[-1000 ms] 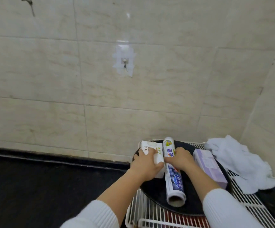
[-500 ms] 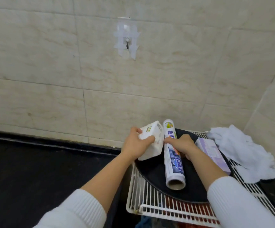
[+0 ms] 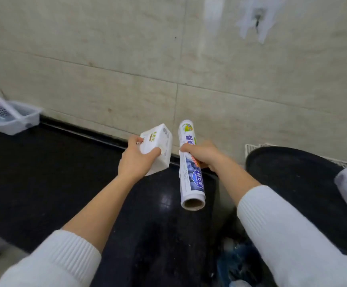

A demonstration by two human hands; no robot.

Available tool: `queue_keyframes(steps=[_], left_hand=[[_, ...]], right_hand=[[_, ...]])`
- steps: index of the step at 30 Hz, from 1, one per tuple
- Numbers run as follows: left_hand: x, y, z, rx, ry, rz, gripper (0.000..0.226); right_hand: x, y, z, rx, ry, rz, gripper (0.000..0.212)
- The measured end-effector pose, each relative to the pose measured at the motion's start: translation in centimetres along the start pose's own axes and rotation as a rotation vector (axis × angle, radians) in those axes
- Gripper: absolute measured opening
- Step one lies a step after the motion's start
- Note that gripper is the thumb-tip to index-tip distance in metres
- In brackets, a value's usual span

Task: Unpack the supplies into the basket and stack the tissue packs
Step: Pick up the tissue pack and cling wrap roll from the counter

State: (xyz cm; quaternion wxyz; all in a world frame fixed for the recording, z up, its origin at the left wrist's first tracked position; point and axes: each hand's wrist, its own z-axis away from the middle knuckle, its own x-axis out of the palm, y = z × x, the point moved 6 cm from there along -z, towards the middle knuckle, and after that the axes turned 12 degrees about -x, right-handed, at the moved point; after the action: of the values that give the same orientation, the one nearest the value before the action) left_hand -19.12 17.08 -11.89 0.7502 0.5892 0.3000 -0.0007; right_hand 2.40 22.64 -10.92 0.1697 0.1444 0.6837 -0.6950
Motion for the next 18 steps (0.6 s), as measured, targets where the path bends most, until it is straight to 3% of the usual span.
queue_keyframes(steps=[4,11,18], left_hand=[[-4.7,-9.6,-4.6,-0.119,0.031,-0.124,0.067],[-8.6,-23.1,-9.0,-0.268,-0.013,-0.298,0.071],[-9.8,-27.6,-10.3,-0.154,-0.045,-0.454,0.076]], right_hand=[[10.8,3.5,-0.6,0.141,-0.077,-0.005,0.042],[24.7,9.9,1.2,0.294,-0.069,0.081,0.047],[30.8,11.7,2.3,0.350,-0.083,0.179,0.042]])
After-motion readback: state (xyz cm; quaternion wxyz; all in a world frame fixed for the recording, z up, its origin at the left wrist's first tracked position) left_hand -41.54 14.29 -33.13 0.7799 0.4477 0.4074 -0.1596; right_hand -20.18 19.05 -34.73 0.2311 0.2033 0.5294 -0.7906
